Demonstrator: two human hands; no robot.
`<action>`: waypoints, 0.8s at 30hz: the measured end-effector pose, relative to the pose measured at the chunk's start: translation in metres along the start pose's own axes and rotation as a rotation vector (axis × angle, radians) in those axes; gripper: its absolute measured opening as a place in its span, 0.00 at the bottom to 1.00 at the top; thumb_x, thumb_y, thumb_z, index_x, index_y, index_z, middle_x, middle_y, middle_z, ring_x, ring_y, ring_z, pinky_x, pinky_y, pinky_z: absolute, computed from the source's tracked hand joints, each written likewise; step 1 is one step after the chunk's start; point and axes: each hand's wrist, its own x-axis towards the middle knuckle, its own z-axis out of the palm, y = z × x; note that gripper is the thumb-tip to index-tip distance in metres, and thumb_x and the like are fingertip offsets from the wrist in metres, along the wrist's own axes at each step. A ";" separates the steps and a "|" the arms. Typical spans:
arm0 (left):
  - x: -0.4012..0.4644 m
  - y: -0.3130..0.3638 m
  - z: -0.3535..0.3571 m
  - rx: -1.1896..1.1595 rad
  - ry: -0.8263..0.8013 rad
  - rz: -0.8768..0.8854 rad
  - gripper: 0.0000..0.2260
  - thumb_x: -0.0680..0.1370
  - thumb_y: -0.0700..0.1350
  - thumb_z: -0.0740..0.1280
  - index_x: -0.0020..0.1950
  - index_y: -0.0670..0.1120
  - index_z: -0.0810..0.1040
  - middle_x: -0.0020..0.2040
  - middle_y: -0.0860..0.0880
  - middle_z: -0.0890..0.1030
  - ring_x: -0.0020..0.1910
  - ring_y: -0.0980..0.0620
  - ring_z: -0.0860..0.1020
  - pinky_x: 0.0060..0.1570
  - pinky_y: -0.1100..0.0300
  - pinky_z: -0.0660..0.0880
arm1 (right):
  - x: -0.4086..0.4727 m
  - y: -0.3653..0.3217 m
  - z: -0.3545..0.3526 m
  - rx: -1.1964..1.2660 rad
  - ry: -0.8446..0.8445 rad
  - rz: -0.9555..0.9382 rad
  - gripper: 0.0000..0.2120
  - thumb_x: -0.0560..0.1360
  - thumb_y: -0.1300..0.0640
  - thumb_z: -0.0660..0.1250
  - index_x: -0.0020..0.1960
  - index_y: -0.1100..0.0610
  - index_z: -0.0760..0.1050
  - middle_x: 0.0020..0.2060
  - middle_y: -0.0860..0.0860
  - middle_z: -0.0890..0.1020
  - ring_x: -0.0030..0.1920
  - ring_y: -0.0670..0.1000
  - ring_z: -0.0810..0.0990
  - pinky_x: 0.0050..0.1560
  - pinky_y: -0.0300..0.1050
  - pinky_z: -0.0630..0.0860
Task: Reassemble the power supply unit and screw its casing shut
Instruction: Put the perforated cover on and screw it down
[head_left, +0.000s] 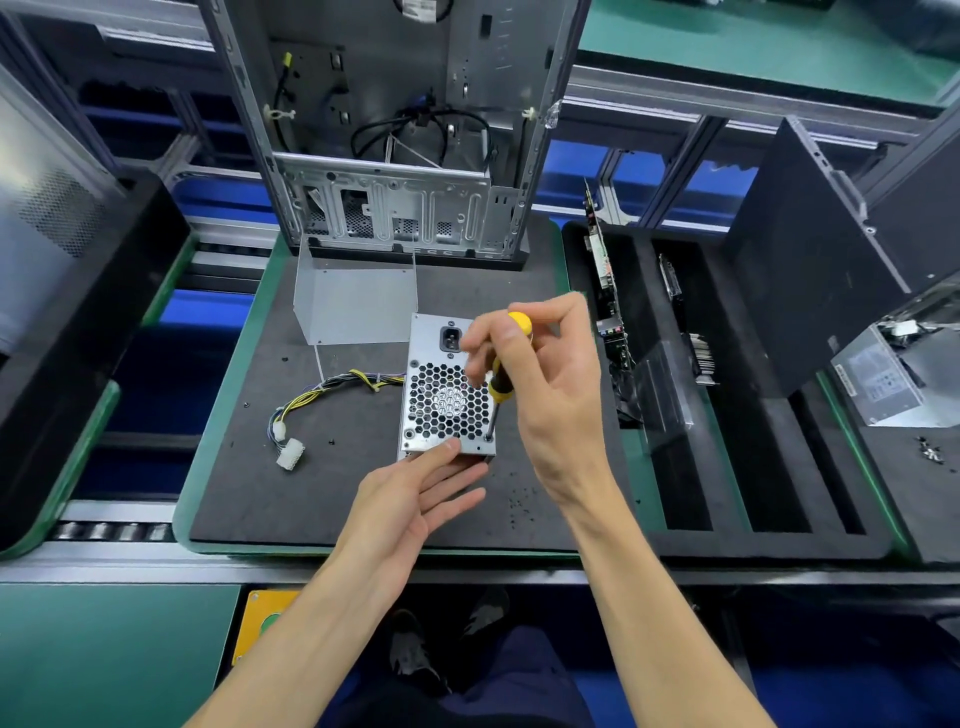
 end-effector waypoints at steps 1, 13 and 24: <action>0.000 0.000 0.000 0.000 -0.001 0.002 0.17 0.75 0.41 0.75 0.60 0.34 0.80 0.55 0.36 0.85 0.55 0.40 0.85 0.45 0.52 0.84 | 0.000 0.000 0.000 -0.017 0.018 0.002 0.06 0.81 0.60 0.64 0.53 0.58 0.67 0.36 0.48 0.80 0.34 0.47 0.76 0.38 0.38 0.73; -0.001 -0.001 0.001 -0.006 0.020 0.006 0.19 0.73 0.41 0.77 0.60 0.33 0.80 0.55 0.35 0.84 0.55 0.38 0.84 0.46 0.52 0.83 | -0.001 -0.002 -0.011 -0.012 -0.017 0.003 0.03 0.83 0.61 0.61 0.53 0.59 0.67 0.38 0.50 0.81 0.35 0.50 0.77 0.38 0.38 0.74; -0.003 -0.001 0.002 -0.007 0.010 0.017 0.20 0.71 0.43 0.77 0.59 0.32 0.81 0.54 0.35 0.85 0.55 0.39 0.85 0.45 0.53 0.83 | -0.004 -0.001 -0.003 -0.058 -0.078 0.092 0.11 0.85 0.54 0.57 0.52 0.57 0.77 0.41 0.52 0.79 0.40 0.47 0.76 0.43 0.35 0.72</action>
